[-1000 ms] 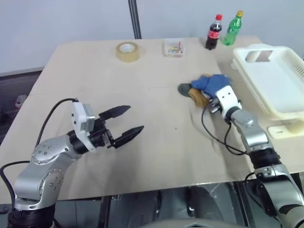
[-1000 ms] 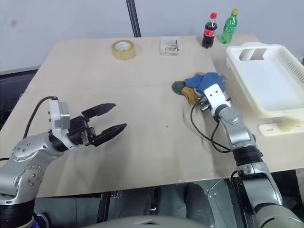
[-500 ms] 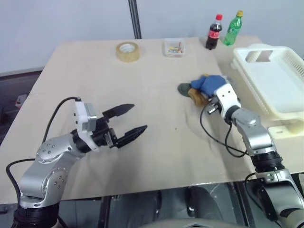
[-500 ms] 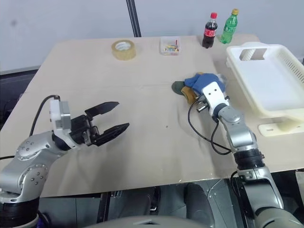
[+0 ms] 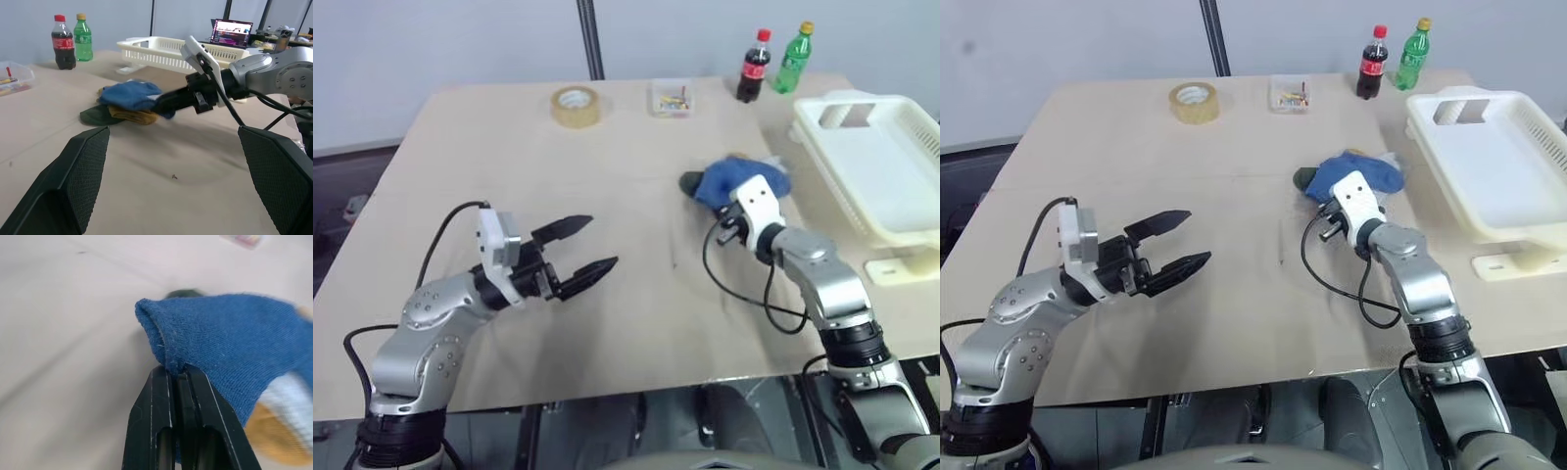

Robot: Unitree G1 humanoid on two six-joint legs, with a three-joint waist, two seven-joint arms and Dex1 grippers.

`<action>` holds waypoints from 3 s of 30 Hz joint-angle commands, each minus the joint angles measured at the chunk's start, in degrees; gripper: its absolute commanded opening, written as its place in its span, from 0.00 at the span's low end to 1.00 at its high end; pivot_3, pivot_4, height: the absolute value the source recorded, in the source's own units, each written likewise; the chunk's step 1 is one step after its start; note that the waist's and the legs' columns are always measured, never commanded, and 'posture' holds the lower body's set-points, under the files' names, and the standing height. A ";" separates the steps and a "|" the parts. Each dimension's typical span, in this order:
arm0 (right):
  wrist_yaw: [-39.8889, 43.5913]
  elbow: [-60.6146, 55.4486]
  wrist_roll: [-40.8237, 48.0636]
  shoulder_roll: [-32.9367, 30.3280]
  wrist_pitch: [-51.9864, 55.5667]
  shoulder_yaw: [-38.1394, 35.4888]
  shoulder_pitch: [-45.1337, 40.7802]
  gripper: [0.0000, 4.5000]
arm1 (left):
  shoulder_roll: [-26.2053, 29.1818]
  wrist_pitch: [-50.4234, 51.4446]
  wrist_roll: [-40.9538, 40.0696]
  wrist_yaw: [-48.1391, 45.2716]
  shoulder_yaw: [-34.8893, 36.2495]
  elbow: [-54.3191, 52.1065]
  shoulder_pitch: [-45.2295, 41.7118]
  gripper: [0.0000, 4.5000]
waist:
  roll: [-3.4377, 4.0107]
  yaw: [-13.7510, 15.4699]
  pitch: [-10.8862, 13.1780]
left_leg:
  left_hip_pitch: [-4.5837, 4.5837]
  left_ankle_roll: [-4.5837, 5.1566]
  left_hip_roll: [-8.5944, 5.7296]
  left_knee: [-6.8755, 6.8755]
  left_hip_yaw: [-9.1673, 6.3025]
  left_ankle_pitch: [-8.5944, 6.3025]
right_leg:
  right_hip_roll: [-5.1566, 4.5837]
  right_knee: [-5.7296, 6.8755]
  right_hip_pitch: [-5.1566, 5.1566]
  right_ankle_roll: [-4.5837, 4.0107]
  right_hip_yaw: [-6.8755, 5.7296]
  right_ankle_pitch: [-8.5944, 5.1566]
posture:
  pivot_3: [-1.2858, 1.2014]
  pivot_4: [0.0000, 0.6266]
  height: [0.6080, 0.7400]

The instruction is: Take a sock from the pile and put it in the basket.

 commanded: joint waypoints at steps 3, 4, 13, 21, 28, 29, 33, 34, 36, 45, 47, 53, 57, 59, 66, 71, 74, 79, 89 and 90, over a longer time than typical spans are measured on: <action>5.22 -3.86 7.92 4.25 10.55 2.97 -7.14 0.01 | 0.50 -1.99 0.75 -0.93 1.37 0.52 0.95 1.00 | 0.02 -0.39 0.01 | 0.02 0.00 0.02 0.00 0.01 0.00 | 0.02 0.00 -0.01 -0.03 0.02 -0.02 | 0.52 0.24 1.00; 6.01 -3.18 9.12 5.50 12.15 3.74 -8.50 0.01 | 0.67 -2.12 0.85 -1.02 1.82 0.59 1.56 1.00 | 0.02 -0.53 0.01 | 0.03 0.00 0.05 0.00 0.02 0.00 | 0.04 0.01 -0.01 -0.03 0.02 -0.02 | 0.52 0.24 1.00; 10.32 7.95 12.24 12.45 14.26 10.41 -15.79 0.01 | 1.69 -2.89 1.24 -0.31 5.47 -1.27 8.02 1.00 | 0.05 -0.22 0.03 | -0.04 -0.02 -0.09 -0.06 -0.16 -0.02 | -0.15 -0.04 -0.08 0.13 -0.15 0.09 | 0.52 0.24 1.00; 14.29 10.68 13.25 14.71 10.68 14.55 -14.78 0.44 | 0.06 -3.02 0.72 2.57 9.93 -7.55 20.48 1.00 | 0.08 -0.93 0.04 | -0.11 -0.05 -0.05 -0.23 -0.16 -0.01 | -0.20 0.00 -0.30 0.13 -0.10 0.10 | 0.52 0.24 1.00; 19.67 0.55 20.13 7.28 14.23 8.23 -13.68 0.65 | -0.06 -3.68 5.20 3.92 6.12 -6.64 20.58 1.00 | 0.08 -0.52 0.04 | -0.12 -0.07 -0.10 -0.24 -0.16 -0.01 | -0.19 -0.01 -0.29 -0.05 -0.14 -0.02 | 0.52 0.24 1.00; 19.58 -0.47 20.64 6.49 14.45 7.69 -13.33 0.65 | -0.07 -3.76 6.02 4.21 5.33 -6.34 19.87 1.00 | 0.08 -0.29 0.04 | -0.11 -0.07 -0.10 -0.24 -0.16 -0.01 | -0.19 -0.01 -0.29 -0.05 -0.14 -0.02 | 0.52 0.24 1.00; 16.47 -8.20 21.53 1.88 14.13 2.64 -8.45 0.65 | -1.16 -2.71 12.64 8.07 -2.50 -2.72 12.63 1.00 | 0.08 0.26 0.02 | -0.12 -0.06 -0.09 -0.23 -0.19 0.00 | -0.16 0.00 -0.28 0.09 -0.19 0.06 | 0.52 0.24 1.00; 15.35 -9.97 21.87 1.11 14.93 1.50 -7.11 0.65 | -1.60 -1.86 14.07 9.03 -4.68 -1.68 10.71 1.00 | 0.07 0.19 0.02 | -0.12 -0.06 -0.10 -0.22 -0.19 0.00 | -0.17 0.00 -0.28 0.15 -0.19 0.10 | 0.52 0.24 1.00; 12.33 -12.39 22.63 0.96 16.49 -0.82 -4.89 0.65 | -2.60 -1.70 16.87 10.20 -8.60 0.33 7.44 1.00 | 0.07 0.10 0.02 | -0.14 -0.05 -0.11 -0.21 -0.15 0.01 | -0.17 0.00 -0.27 0.17 -0.15 0.11 | 0.52 0.24 1.00; 4.12 -17.63 23.88 1.38 19.10 -5.04 -0.17 0.67 | -2.11 0.20 25.68 9.43 -18.86 12.42 -4.07 0.72 | 0.06 0.04 0.01 | -0.17 -0.04 -0.03 -0.22 -0.03 0.02 | -0.07 0.10 -0.35 0.18 -0.01 0.11 | 0.52 0.24 1.00; 3.02 -18.37 24.40 1.21 19.29 -5.64 0.35 0.67 | -0.10 -1.11 25.57 5.23 -19.62 14.74 -5.00 0.51 | 0.06 -0.01 0.01 | -0.16 -0.04 -0.08 -0.18 0.00 0.01 | -0.11 0.09 -0.32 0.18 0.01 0.12 | 0.52 0.24 1.00; 1.58 -19.19 25.32 -0.31 18.89 -6.82 1.62 0.67 | 6.47 -14.51 19.34 -19.42 -18.50 23.51 -8.93 0.02 | 0.08 -0.10 0.01 | -0.17 -0.04 -0.03 -0.21 0.03 0.01 | -0.12 0.07 -0.35 0.17 0.02 0.10 | 0.52 0.24 1.00; 2.54 -19.03 24.59 -2.88 17.12 -4.94 2.11 0.67 | 11.26 -24.31 16.66 -36.03 -18.15 33.17 -14.95 0.02 | 0.08 0.09 0.02 | -0.32 -0.03 -0.02 -0.16 0.02 0.02 | -0.15 0.06 -0.46 -0.03 -0.02 -0.01 | 0.52 0.24 1.00; 3.90 -17.76 21.45 -5.03 13.71 -0.48 1.43 0.67 | 14.26 -31.52 18.54 -38.16 -20.07 41.79 -20.48 0.02 | 0.08 0.07 0.02 | -0.49 -0.03 -0.02 -0.04 -0.09 0.02 | -0.12 0.06 -0.54 -0.03 -0.14 -0.01 | 0.52 0.24 1.00; 7.05 -12.90 16.40 -5.73 4.42 6.12 -0.10 0.67 | 17.67 -35.54 14.27 -38.26 -19.25 45.07 -20.26 0.16 | 0.06 -0.53 0.00 | -0.93 0.00 -0.10 0.13 -0.11 0.02 | -0.12 0.05 -0.88 0.22 -0.18 0.13 | 0.52 0.24 1.00; 9.54 -10.70 15.25 -5.33 0.93 7.48 -0.87 0.67 | 17.82 -26.86 11.66 -30.20 -10.41 37.41 -11.79 0.52 | 0.04 -0.98 0.03 | -1.06 0.00 -0.08 0.09 -0.11 0.01 | -0.12 0.18 -1.10 0.21 -0.15 0.13 | 0.52 0.24 1.00; 10.32 -10.10 14.77 -5.23 0.01 7.56 -1.13 0.67 | 17.82 -20.12 8.92 -22.41 -2.63 29.39 -2.76 0.52 | 0.04 -1.07 0.03 | -1.04 0.01 -0.07 0.09 -0.15 0.00 | -0.17 0.22 -1.09 0.22 -0.17 0.13 | 0.52 0.24 1.00; 11.24 -9.18 14.37 -5.54 -0.97 6.99 -1.22 0.67 | 12.65 3.77 -3.03 -0.68 10.78 5.32 18.94 0.52 | 0.05 -1.57 0.03 | -0.94 0.00 0.00 0.10 -0.07 0.00 | -0.32 0.28 -1.09 0.22 0.02 0.12 | 0.52 0.24 1.00; 29.24 -18.44 21.26 -14.98 -14.35 1.76 4.76 0.72 | -5.12 22.53 -9.50 39.83 7.85 -16.32 26.24 0.53 | -0.05 0.59 -0.05 | -0.67 -0.08 -0.04 0.30 -0.29 0.03 | -0.21 0.37 -0.65 0.18 -0.24 0.11 | 0.52 0.24 1.00; 31.26 -18.82 22.40 -16.55 -14.86 0.54 5.41 0.77 | -6.44 23.00 -9.25 41.83 6.72 -16.78 25.65 0.53 | -0.02 0.59 -0.07 | -0.65 -0.08 -0.04 0.30 -0.26 0.04 | -0.18 0.36 -0.64 0.18 -0.24 0.11 | 0.52 0.24 1.00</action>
